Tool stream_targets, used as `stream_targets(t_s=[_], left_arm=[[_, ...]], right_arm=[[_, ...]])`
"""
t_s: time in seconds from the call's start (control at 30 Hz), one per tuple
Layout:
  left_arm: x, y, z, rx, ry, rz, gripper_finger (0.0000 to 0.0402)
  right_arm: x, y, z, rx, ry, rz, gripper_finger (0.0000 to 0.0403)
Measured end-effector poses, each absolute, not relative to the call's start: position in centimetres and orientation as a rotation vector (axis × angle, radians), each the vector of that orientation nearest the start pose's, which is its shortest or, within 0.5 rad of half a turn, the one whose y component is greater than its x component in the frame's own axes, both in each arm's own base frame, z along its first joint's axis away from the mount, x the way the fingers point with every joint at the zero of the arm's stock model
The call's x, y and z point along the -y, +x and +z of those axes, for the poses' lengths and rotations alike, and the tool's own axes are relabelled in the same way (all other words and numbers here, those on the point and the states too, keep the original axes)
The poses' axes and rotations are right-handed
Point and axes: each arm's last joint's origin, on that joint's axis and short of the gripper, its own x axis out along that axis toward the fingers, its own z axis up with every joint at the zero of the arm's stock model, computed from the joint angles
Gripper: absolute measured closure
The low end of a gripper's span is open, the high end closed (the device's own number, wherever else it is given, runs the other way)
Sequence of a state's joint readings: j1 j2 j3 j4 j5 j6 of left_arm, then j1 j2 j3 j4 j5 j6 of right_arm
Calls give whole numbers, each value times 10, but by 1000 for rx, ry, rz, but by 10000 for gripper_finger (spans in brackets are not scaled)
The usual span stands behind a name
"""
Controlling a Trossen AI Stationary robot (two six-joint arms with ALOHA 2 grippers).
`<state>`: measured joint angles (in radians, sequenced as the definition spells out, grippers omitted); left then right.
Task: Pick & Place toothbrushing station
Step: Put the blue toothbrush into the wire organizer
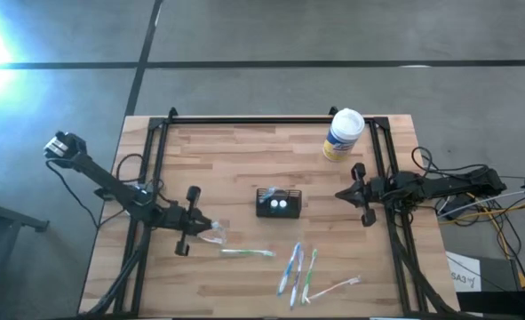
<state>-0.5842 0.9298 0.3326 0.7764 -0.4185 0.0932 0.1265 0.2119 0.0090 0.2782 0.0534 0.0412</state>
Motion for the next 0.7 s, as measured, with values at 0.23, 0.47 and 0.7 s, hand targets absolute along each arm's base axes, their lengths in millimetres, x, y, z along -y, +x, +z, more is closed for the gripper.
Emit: stream_targets(t_s=[0.23, 0.47, 0.7], left_arm=[[92, 175, 258, 145, 147, -119, 401], [55, 195, 272, 193, 206, -261, 401], [-3, 202, 279, 236, 128, -267, 401]], right_arm=[[-12, 109, 181, 134, 7, 70, 394], [-12, 109, 185, 172, -69, 62, 394], [-12, 107, 191, 233, -109, 53, 394]])
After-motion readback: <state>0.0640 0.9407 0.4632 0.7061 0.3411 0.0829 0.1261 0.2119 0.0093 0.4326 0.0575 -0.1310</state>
